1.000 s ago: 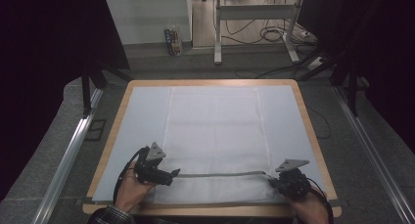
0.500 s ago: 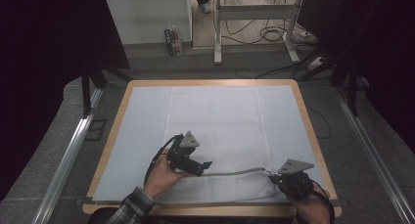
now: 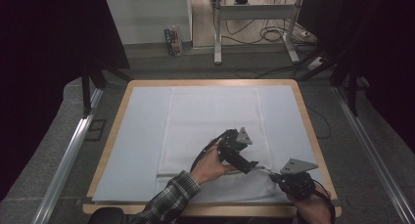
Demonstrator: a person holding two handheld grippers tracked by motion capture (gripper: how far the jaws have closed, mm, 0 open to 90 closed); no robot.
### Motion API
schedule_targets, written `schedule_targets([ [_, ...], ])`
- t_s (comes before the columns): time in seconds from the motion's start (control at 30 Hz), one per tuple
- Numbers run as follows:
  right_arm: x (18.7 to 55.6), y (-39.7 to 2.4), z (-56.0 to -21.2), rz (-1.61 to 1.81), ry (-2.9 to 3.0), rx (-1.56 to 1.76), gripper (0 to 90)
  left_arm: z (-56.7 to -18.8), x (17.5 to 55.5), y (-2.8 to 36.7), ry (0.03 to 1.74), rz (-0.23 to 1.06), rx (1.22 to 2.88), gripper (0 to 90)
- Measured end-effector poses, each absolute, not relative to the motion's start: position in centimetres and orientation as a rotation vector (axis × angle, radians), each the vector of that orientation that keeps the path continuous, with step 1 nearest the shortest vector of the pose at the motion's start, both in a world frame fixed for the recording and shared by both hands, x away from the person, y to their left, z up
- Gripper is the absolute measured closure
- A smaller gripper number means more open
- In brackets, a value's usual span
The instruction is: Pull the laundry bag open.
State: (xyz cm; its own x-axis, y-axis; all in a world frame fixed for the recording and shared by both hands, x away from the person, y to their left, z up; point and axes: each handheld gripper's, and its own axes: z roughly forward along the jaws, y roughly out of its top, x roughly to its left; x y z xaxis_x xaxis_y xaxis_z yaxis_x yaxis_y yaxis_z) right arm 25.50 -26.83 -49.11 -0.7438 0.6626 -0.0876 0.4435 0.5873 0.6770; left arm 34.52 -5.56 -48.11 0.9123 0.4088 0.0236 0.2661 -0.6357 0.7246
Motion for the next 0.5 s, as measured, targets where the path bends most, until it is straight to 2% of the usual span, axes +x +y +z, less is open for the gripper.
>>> schedule_targets([
  [0.37,25.4,-26.8,-49.0,0.93,2.486,0.887,88.5,-48.8,34.7,-9.6,0.432,0.18,2.304,2.7],
  [0.5,25.4,-26.8,-49.0,0.929,2.485,0.886,88.6,-49.1,34.6,-9.6,0.474,0.299,2.326,3.6],
])
